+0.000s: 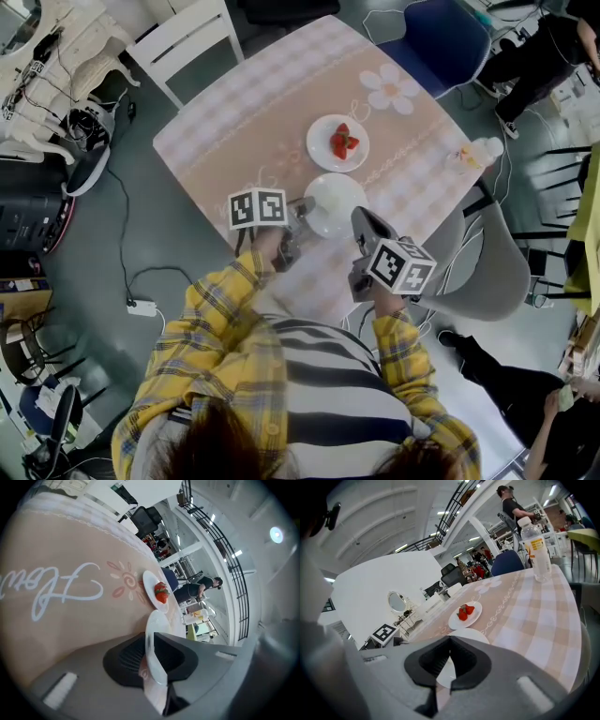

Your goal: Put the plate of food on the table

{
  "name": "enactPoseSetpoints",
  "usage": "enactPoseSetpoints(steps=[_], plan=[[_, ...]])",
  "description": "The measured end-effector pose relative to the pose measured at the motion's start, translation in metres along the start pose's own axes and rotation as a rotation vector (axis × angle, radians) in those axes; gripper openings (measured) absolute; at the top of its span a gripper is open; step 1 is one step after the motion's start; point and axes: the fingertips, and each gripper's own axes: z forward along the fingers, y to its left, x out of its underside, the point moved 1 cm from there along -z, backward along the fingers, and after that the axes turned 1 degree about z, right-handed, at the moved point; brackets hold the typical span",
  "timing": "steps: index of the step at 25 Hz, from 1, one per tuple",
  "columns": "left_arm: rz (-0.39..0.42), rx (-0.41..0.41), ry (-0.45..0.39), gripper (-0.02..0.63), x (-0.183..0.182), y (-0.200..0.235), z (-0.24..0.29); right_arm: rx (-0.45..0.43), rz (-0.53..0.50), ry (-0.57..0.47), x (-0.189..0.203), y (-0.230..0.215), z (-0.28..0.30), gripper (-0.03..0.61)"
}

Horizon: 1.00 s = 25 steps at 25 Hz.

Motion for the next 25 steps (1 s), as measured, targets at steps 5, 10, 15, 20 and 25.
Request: enactPoseSetpoints(steps=[5,10,15,20,25], plan=[[0.112,-0.021,0.090,0.098,0.002,-0.001,-0.001,-0.001,0.001,0.001,0.002,-0.001,0.000,-0.002],[0.392,-0.181,0.156,0.064,-0.003,0.005,-0.005,-0.008,0.007,0.002,0.002,0.003,0.002,-0.002],[0.539,-0.235,0.135,0.043,-0.010,0.006,-0.011,-0.004,0.002,0.003,0.002,0.002,0.001,-0.002],[0.585,-0.257,-0.014,0.003,-0.023,0.002,-0.030,0.001,0.001,0.004,0.003,0.000,0.001,-0.002],[0.595,-0.187,-0.145,0.003,-0.019,-0.021,-0.041,-0.001,-0.009,0.008,0.007,0.002,-0.002,-0.002]])
